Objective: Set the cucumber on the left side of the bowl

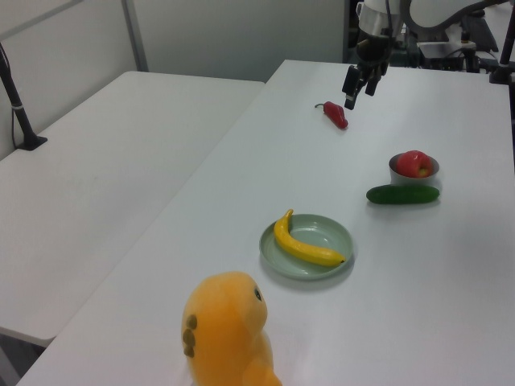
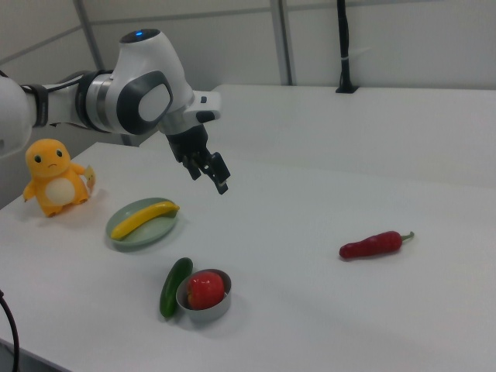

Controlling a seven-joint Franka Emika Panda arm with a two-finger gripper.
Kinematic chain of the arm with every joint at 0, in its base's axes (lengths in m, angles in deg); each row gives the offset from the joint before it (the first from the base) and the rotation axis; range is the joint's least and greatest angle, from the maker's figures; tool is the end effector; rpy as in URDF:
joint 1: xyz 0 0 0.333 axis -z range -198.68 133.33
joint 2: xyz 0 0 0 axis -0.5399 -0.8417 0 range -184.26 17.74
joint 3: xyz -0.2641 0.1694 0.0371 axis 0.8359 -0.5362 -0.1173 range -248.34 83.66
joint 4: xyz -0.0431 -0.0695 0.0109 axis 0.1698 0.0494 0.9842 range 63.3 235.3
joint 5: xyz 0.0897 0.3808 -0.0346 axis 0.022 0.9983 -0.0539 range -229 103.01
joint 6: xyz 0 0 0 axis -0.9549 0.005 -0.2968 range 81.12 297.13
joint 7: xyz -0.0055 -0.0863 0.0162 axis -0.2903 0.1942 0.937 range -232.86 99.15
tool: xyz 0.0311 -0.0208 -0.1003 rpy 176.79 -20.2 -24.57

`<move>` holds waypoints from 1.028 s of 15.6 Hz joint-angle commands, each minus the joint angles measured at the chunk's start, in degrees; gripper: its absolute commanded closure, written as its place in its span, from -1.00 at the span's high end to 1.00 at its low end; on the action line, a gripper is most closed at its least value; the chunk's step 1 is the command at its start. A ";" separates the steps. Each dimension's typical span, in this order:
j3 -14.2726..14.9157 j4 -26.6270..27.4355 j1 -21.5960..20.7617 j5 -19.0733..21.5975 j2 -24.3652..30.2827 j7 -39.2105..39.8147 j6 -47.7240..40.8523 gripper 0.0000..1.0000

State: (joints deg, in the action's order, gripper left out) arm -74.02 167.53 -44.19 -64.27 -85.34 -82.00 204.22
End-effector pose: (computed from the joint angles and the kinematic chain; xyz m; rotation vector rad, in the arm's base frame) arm 0.5897 0.0328 0.5033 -3.1015 0.3084 -0.3244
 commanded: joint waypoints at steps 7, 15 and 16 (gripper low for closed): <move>0.47 0.75 -1.14 0.22 1.90 8.82 -6.78 1.00; 0.38 -0.66 -0.53 0.22 2.26 8.90 -10.30 1.00; 0.38 -0.66 -0.53 0.22 2.08 8.82 -10.30 1.00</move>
State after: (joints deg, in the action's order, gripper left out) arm -74.03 167.16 -44.63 -64.28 -83.72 -74.46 195.57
